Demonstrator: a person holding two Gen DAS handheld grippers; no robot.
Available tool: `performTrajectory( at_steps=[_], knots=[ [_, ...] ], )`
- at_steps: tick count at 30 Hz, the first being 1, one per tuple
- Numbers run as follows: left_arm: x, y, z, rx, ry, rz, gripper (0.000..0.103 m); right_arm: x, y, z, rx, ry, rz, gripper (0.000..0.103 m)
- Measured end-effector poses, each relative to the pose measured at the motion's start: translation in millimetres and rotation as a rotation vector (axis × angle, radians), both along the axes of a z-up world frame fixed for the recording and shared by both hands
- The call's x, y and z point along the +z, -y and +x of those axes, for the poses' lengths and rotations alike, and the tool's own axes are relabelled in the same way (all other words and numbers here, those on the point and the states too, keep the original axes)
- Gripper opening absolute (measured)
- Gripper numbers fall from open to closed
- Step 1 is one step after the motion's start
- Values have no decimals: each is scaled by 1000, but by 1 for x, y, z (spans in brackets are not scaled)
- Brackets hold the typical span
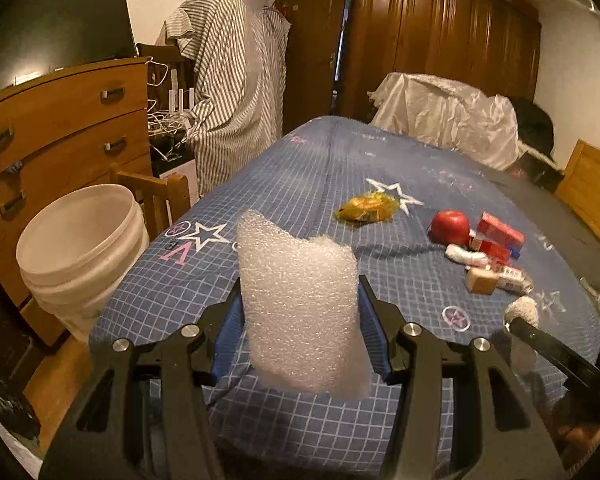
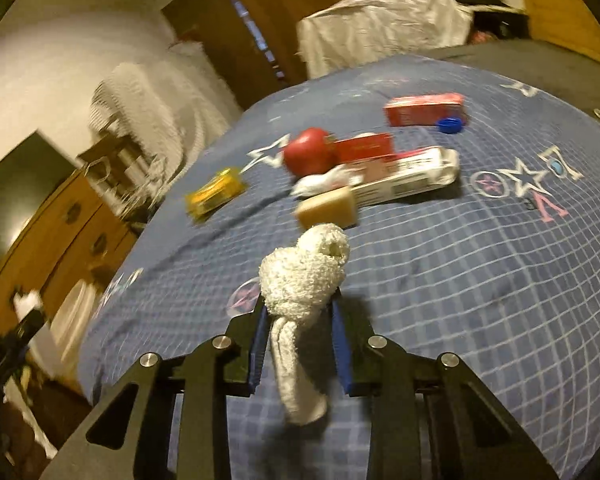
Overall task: Collect trash
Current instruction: 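Carry the foam sheet and white towel over the white bucket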
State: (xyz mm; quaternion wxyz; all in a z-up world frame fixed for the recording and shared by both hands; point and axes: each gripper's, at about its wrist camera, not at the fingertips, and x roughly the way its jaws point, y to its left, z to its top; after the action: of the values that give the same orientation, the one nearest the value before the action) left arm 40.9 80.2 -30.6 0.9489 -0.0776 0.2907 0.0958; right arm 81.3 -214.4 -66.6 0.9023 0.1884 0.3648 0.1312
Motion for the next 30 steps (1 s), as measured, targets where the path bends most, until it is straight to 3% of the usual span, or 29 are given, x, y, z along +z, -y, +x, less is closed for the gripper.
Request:
performTrajectory(
  at_steps=[7, 17, 23, 30],
  knots=[
    [-3, 1, 1, 14, -23, 37, 51, 11, -37, -27, 114, 39, -55, 30],
    [-3, -14, 2, 70, -39, 79, 51, 17, -82, -32, 227, 61, -118, 30],
    [4, -43, 6, 131, -28, 105, 51, 35, -119, -22, 303, 99, -142, 30],
    [19, -100, 10, 228, -12, 127, 51, 69, -197, 3, 435, 160, -170, 30]
  ],
)
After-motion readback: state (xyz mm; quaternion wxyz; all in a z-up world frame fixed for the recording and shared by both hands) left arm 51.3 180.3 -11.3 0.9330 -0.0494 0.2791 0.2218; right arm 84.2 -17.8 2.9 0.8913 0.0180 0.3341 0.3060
